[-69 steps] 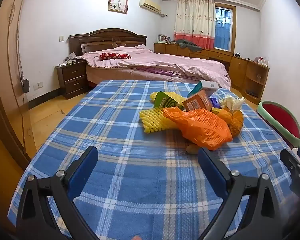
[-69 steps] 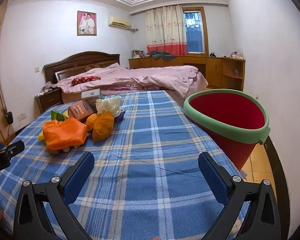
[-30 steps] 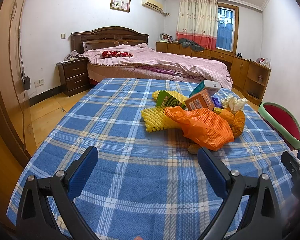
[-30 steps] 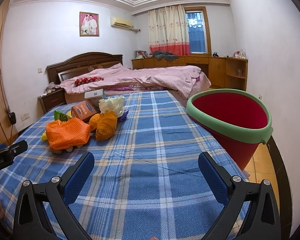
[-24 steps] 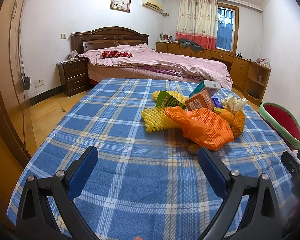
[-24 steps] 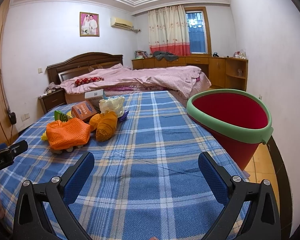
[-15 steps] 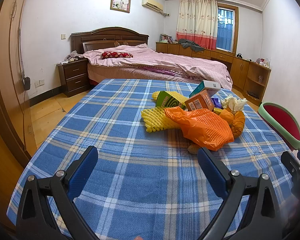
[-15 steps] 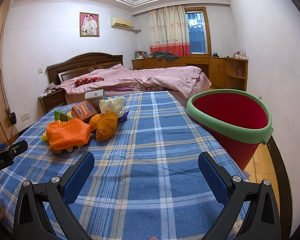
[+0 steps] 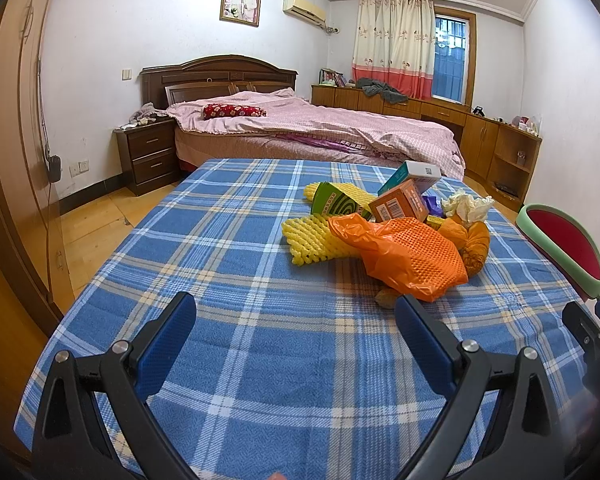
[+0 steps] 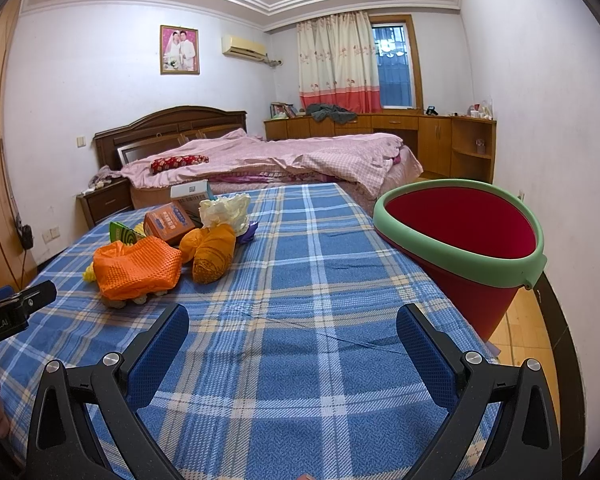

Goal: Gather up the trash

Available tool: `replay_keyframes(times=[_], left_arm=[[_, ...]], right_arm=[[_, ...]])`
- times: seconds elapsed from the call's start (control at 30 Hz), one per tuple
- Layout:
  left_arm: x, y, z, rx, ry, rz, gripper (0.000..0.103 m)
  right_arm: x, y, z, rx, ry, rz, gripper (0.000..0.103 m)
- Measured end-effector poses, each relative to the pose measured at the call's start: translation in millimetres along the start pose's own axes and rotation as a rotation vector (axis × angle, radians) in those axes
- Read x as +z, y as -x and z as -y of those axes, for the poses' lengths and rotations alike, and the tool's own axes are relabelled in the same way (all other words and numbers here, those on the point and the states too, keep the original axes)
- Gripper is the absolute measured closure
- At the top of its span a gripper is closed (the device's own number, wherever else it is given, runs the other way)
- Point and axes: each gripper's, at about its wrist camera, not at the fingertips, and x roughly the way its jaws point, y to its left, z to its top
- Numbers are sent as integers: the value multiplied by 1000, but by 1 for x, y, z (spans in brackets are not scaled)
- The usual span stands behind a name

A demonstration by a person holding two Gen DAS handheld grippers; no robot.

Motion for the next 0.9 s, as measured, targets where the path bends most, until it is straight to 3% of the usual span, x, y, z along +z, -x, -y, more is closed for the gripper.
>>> replay_keyframes(times=[0.6,0.9], left_arm=[[1,0,0,-1,3,-6,4],[6,-6,5,-56,-15,-58,6]], right_arm=[[0,0,1,0,-4,-7,0],[4,-9,11,41,-57,-93,0]])
